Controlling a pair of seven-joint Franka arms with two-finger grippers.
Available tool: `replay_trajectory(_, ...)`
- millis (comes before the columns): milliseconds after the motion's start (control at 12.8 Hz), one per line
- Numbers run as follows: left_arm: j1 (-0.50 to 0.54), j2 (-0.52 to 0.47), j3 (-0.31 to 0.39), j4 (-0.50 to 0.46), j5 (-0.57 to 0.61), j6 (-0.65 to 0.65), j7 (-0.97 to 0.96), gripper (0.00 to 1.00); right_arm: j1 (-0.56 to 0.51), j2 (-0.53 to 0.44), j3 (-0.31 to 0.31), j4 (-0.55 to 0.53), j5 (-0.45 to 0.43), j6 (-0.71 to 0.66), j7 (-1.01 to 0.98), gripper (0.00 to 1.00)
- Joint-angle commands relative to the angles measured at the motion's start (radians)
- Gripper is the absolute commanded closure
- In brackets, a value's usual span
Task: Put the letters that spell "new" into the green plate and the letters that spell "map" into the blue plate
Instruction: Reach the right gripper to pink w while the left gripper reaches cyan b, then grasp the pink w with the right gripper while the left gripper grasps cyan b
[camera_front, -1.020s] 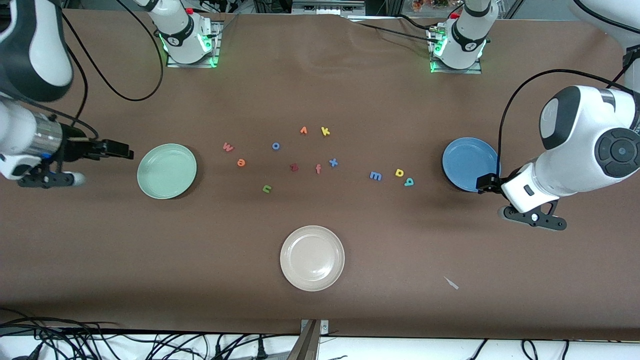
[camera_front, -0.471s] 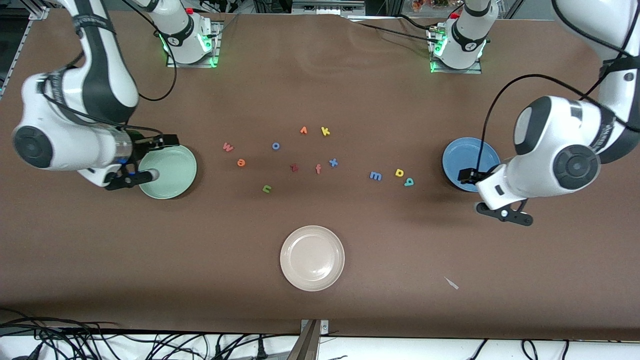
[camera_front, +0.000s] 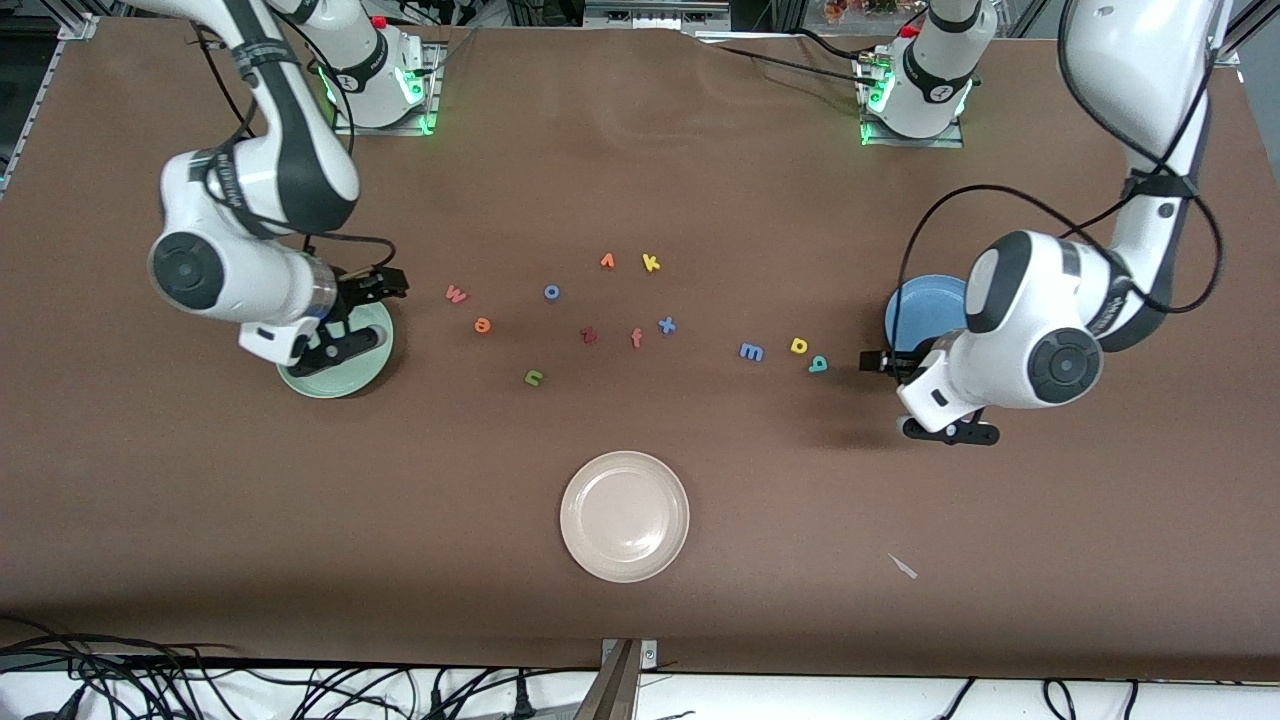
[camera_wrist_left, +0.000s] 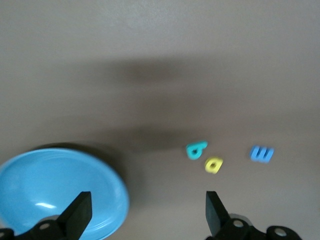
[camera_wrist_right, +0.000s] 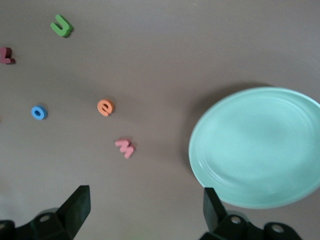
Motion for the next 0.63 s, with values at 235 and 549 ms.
replay_trajectory(235,-0.081,0.105,0.005,-0.066,-0.034,0.221,-0.347,0.0,-0.006,-0.123,0.094,-0.41,-0.014,0.511,-0.026,0.0)
replay_trajectory(549,-0.109,0.105,0.005,-0.176,-0.032,0.363,-0.376,0.03,-0.005,-0.039,0.141,-0.43,-0.023,0.619,-0.075,0.04)
